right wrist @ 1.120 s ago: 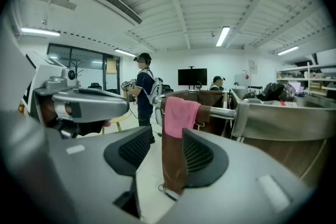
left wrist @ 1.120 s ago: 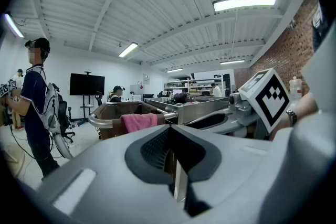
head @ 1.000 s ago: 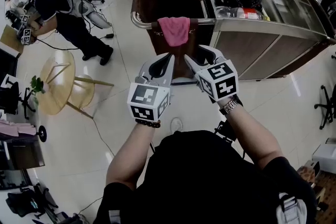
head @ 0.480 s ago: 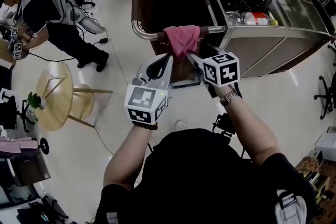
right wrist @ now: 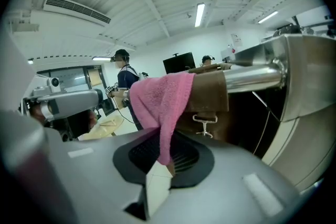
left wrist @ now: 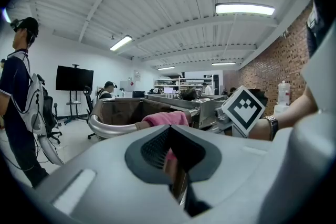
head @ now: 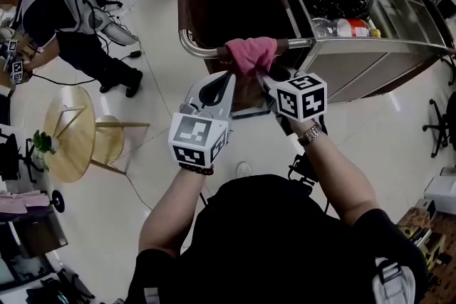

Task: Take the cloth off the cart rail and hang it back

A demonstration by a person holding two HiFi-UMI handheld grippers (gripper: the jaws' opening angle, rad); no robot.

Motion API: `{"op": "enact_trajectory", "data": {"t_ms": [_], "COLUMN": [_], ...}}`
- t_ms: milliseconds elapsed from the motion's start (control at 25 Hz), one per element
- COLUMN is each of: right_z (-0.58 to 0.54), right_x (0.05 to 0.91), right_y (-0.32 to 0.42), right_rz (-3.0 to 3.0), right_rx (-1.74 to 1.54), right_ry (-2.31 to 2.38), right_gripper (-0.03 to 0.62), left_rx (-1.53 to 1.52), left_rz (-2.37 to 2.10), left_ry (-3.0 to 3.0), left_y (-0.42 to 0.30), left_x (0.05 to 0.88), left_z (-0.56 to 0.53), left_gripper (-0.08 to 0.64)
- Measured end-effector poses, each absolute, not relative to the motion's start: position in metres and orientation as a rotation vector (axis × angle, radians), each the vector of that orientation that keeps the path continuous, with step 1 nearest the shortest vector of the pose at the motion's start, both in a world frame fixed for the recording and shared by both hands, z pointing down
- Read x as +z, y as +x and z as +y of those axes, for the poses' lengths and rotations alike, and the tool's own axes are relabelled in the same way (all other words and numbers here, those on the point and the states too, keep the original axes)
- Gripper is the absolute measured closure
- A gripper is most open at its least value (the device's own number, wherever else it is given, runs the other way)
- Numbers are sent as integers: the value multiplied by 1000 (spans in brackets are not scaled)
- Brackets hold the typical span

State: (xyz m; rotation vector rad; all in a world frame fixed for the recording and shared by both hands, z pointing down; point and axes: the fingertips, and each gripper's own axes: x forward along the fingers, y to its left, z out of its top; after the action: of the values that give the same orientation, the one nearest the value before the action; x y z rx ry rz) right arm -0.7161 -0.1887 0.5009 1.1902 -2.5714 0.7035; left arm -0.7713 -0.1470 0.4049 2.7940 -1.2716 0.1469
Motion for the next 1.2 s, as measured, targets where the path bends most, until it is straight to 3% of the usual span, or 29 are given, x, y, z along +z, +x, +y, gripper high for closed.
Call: {"op": "enact_trajectory", "data": {"t_ms": [520,1200], "right_z": [-129,18], "right_x": [418,353], "right_y": [-712,-633], "right_rz": [-2743,-2939], "right_rx": [459,132], "right_ry": [1130,962], "right_gripper": [572,574], "left_rx": [108,51], "left_rz": [-1386,-1611], "left_ry": [2756,2730], "left_y": [-753,-678], "left_x": [382,365], "left_z": [-102,10], "left_gripper": [557,557]}}
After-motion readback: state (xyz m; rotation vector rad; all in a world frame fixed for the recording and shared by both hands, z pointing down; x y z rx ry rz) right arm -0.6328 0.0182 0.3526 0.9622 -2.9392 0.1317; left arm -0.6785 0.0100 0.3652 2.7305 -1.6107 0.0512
